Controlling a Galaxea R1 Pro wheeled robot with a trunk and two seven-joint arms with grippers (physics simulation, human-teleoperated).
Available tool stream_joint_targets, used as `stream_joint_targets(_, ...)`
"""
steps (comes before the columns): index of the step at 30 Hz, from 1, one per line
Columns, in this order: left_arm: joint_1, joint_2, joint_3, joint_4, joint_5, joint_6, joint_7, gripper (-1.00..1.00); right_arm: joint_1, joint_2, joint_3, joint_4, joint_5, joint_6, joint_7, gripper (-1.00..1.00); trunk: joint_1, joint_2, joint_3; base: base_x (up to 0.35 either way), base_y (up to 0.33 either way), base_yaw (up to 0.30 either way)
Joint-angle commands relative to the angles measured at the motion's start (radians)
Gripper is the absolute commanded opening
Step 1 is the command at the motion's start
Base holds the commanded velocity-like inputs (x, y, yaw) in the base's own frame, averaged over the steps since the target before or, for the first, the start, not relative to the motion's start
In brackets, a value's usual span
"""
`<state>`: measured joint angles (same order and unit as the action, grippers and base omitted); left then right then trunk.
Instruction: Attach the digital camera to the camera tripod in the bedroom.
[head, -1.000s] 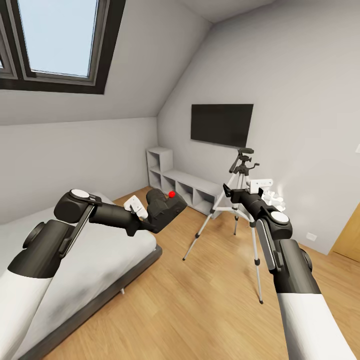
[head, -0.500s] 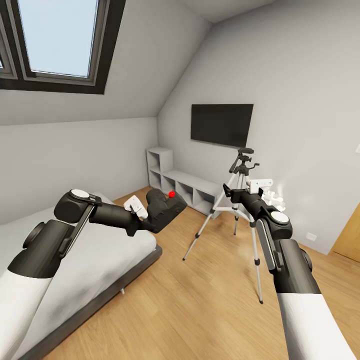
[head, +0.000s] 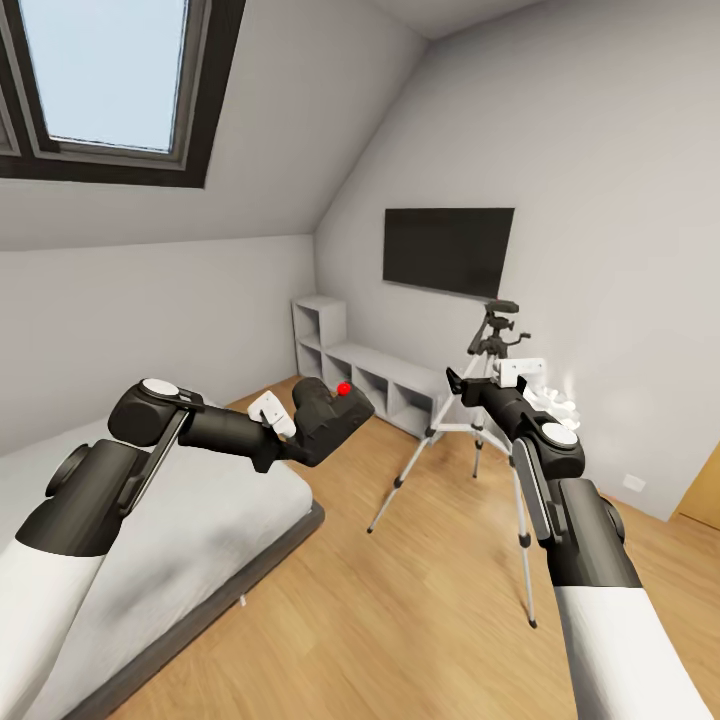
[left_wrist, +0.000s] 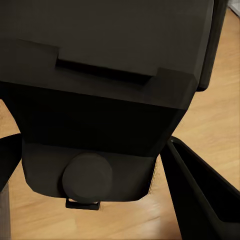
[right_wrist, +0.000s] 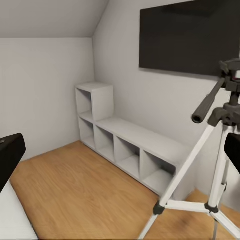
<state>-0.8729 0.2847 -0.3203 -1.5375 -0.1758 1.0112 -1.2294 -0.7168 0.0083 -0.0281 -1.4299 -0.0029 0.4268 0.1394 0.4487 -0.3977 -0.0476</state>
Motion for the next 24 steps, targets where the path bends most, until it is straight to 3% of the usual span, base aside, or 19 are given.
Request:
stream_joint_targets(1,-0.001,0.0,0.0,-0.001,-0.01,0.007,-0.01,-1.0,-0.001,0.001,-0.003,-0.001,0.0,0.006,0.006,1.0,0.001,-0.002,-0.002,0.321,0.081,0.0)
stream_joint_targets(7,-0.001,0.001,0.0,-0.001,-0.01,0.008,-0.01,-1.0,0.0,0.001,-0.003,0.0,0.0,0.006,0.006,1.0,0.001,-0.002,-0.002,0.297,0.074,0.0)
stream_joint_targets(14,-0.001,0.001,0.0,-0.001,-0.01,0.008,-0.011,-1.0,0.002,0.001,-0.003,0.066,0.0,0.005,0.006,1.0,0.001,-0.002,-0.002,0.065,0.011,0.0)
stream_joint_targets(19,-0.001,0.001,0.0,-0.001,-0.01,0.009,-0.012,-1.0,0.002,0.001,-0.007,0.22,0.0,-0.016,0.005,1.0,0.001,-0.002,-0.002,0.007,0.001,0.0)
stream_joint_targets(24,-0.001,0.001,0.0,-0.001,-0.01,0.009,-0.012,-1.0,0.002,0.001,-0.011,0.338,0.0,-0.108,0.003,1.0,0.001,-0.002,-0.002,0.001,0.0,0.0)
